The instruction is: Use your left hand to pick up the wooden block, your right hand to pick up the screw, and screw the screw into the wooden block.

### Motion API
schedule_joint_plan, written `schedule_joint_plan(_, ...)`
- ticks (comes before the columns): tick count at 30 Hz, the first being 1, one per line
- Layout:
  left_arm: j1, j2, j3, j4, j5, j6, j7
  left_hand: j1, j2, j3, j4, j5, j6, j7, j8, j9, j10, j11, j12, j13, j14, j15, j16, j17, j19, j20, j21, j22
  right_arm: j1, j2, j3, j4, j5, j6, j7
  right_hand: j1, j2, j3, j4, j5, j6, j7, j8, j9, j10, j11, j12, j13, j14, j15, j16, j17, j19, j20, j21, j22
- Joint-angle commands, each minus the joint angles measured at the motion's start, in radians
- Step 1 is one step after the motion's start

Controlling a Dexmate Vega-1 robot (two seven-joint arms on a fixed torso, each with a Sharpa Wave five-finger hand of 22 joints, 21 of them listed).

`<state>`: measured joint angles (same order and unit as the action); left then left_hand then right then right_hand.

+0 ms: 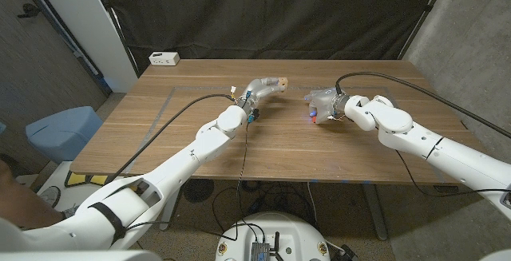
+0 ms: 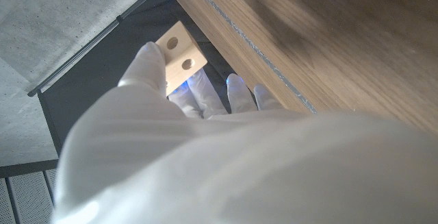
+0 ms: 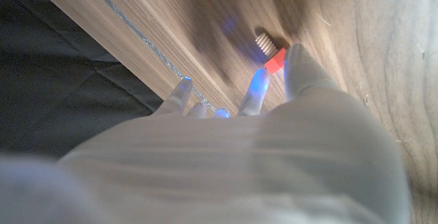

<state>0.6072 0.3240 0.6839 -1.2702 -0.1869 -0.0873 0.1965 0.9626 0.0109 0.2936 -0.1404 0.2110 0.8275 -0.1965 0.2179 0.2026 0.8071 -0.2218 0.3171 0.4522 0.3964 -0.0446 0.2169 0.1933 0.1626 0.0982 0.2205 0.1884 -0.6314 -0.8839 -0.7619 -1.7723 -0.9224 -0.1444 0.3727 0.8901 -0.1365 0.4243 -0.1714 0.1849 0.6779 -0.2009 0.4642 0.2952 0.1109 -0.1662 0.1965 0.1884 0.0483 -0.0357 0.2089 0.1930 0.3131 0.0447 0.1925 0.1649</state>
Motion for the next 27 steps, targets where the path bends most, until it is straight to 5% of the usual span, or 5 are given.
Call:
schedule_joint_plan(1, -0.005, -0.004, 0.003, 0.007, -0.001, 0.003, -0.002, 0.003, 0.010, -0.001, 0.003, 0.006, 0.007, 0.002, 0.006, 0.003, 0.011, 0.001, 0.000, 0.005, 0.007, -0.072, 0.005, 0.001, -0.007, -0.001, -0.006, 0.004, -0.003, 0.003, 0.000, 0.014, 0.003, 0.016, -0.025, 0.014, 0.000, 0.012, 0.001, 0.002, 0.026, 0.001, 0.019, 0.009, 0.014, -0.006, 0.008, 0.003, 0.015, -0.044, 0.007, 0.006, 0.015, -0.004, 0.005, 0.005)
schedule_joint_plan(27, -0.003, -0.005, 0.006, -0.002, -0.001, 0.010, 0.002, 0.001, 0.017, -0.003, 0.003, 0.007, 0.010, 0.006, 0.006, 0.003, 0.013, 0.001, -0.005, 0.009, 0.008, -0.069, 0.005, 0.001, -0.008, -0.001, -0.006, 0.004, -0.005, 0.005, 0.000, 0.045, 0.016, 0.036, -0.079, 0.035, 0.004, 0.027, 0.004, 0.002, 0.095, 0.005, 0.084, 0.042, 0.064, -0.029, 0.012, 0.003, 0.054, -0.058, 0.014, 0.009, 0.047, -0.024, 0.007, 0.005)
